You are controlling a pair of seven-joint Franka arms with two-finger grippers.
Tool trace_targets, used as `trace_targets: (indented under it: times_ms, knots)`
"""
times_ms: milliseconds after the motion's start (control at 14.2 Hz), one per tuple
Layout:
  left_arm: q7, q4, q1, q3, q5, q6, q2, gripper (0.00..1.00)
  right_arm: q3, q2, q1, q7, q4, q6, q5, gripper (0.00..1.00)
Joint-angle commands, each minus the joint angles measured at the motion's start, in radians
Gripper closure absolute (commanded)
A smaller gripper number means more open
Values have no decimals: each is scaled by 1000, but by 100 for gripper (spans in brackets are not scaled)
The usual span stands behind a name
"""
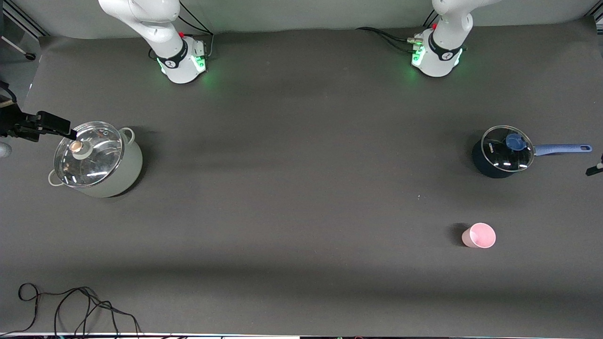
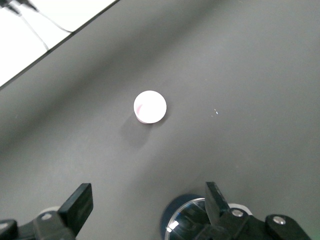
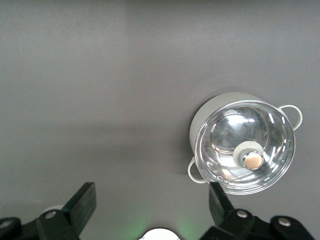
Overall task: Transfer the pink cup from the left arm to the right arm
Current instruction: 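Move the left gripper down to the pink cup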
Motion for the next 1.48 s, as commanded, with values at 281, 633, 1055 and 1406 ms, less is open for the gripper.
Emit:
trace_targets:
  times_ms: [281, 633, 1055, 1406]
  knots:
    - [434, 45, 133, -12, -270, 17, 221, 0, 1, 21, 5, 2, 35, -15, -17, 0]
    - [654, 19, 136, -12, -456, 16, 353, 0, 1, 24, 4, 2, 35, -15, -17, 0]
    - [932, -7, 136, -12, -588, 42, 497, 0, 1, 24, 4, 8, 33, -15, -17, 0]
    - [1197, -69, 133, -13, -740, 112, 570, 0, 1, 24, -1, -1, 31, -15, -16, 0]
